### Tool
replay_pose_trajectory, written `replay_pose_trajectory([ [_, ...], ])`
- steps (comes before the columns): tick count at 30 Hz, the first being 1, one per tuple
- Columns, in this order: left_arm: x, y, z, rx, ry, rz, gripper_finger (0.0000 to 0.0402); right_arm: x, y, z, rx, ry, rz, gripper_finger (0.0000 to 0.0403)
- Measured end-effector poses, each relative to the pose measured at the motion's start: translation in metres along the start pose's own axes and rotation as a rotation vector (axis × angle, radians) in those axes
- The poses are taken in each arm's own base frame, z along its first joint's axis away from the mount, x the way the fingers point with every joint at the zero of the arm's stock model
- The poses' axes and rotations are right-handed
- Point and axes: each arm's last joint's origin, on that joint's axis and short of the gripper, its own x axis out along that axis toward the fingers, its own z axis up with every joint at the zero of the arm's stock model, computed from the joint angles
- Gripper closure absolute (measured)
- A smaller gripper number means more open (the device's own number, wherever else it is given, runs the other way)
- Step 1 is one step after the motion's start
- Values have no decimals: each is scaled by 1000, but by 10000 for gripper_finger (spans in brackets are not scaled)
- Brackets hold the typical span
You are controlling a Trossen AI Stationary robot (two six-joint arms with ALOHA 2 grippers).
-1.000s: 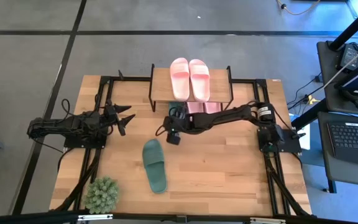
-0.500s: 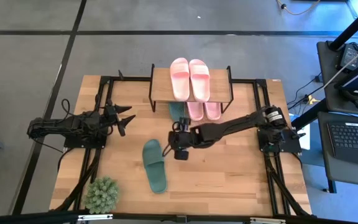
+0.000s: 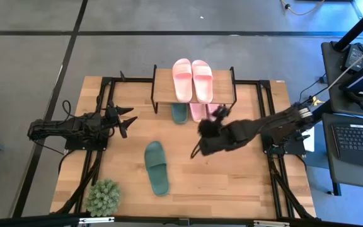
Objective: Pick and place slides into the shelf
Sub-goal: Adjust the shelf
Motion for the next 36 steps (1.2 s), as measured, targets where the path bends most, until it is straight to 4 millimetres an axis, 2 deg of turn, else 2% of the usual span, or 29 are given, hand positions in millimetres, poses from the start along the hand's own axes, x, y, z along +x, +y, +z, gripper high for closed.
replay_pose_trajectory([
  [4,0,0,0,0,0,0,177,-9,-39,-8,181,1,-156,115],
  [8,0,0,0,0,0,0,177,-4,-80,-19,397,54,-315,115],
  [11,0,0,0,0,0,0,177,8,-109,-23,573,80,-395,115],
  [20,0,0,0,0,0,0,177,55,-186,-39,814,334,-524,115],
  [23,0,0,0,0,0,0,177,70,-206,-47,891,431,-525,115],
  [27,0,0,0,0,0,0,177,83,-226,-53,932,475,-508,115],
  [33,0,0,0,0,0,-1,177,102,-245,-54,991,452,-408,115],
  [36,0,0,0,0,0,-1,177,112,-250,-66,988,497,-424,115],
])
